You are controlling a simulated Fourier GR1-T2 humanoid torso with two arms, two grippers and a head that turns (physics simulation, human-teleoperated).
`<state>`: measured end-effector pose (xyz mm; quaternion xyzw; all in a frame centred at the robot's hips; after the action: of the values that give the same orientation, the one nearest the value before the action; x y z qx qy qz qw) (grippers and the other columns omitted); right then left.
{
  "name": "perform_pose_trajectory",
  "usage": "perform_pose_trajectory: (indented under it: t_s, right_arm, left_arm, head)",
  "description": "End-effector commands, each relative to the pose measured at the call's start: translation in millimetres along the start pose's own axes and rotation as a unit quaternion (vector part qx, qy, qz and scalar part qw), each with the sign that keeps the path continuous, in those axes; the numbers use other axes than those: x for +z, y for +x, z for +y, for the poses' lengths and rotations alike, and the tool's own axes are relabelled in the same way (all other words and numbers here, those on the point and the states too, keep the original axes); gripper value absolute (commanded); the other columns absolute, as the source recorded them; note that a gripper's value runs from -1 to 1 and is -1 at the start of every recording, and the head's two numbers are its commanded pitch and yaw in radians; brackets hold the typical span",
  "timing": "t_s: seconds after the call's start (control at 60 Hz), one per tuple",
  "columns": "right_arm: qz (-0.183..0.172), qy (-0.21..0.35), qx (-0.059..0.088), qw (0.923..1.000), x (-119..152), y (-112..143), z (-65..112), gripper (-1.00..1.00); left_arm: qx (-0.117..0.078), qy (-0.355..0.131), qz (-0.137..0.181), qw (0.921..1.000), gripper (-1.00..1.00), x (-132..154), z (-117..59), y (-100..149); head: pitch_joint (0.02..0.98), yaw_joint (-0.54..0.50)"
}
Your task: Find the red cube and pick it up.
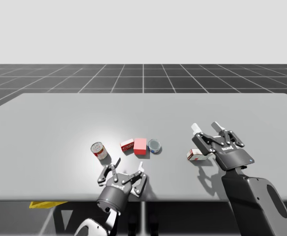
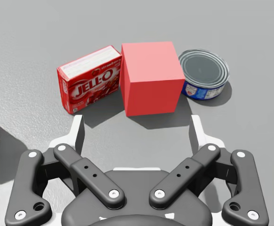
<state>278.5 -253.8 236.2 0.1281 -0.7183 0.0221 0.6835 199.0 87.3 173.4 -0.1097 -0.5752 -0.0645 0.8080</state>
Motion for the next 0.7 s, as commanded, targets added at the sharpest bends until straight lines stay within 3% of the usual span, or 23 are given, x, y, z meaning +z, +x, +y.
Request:
perform_pose_trajectory:
  t_s: [0.017, 0.167, 0.333, 0.4, 0.7]
  right_arm:
    - [-0.002, 0.001, 0.004, 1.0, 0.4, 0.3, -0.1, -1.0]
    - [-0.003, 0.0, 0.004, 1.0, 0.5, 0.4, 0.3, -1.0]
    - [-0.003, 0.0, 0.005, 1.0, 0.9, 0.8, 0.3, -1.0]
    - [-0.005, 0.0, 0.004, 1.0, 1.4, 1.3, 0.1, -1.0]
    - [-0.007, 0.0, 0.002, 1.0, 2.1, 2.5, -1.1, -1.0]
  left_arm:
    - [0.002, -0.001, 0.01, 1.0, -1.0, -20.8, -6.5, -6.3]
    - [-0.01, 0.009, 0.01, 0.9999, -1.0, -36.1, -11.9, -7.9]
    - [-0.001, 0.013, 0.02, 0.9997, -1.0, -52.2, -18.1, -6.4]
    - [-0.019, 0.024, 0.008, 0.9995, -1.0, -59.3, -20.5, -6.6]
    - [-0.021, 0.038, 0.034, 0.9985, -1.0, -87.4, -26.9, -11.8]
  head:
    - [0.839, 0.04]
    - [0.841, 0.03]
    - [0.838, 0.04]
    - [0.835, 0.04]
    - [0.835, 0.02]
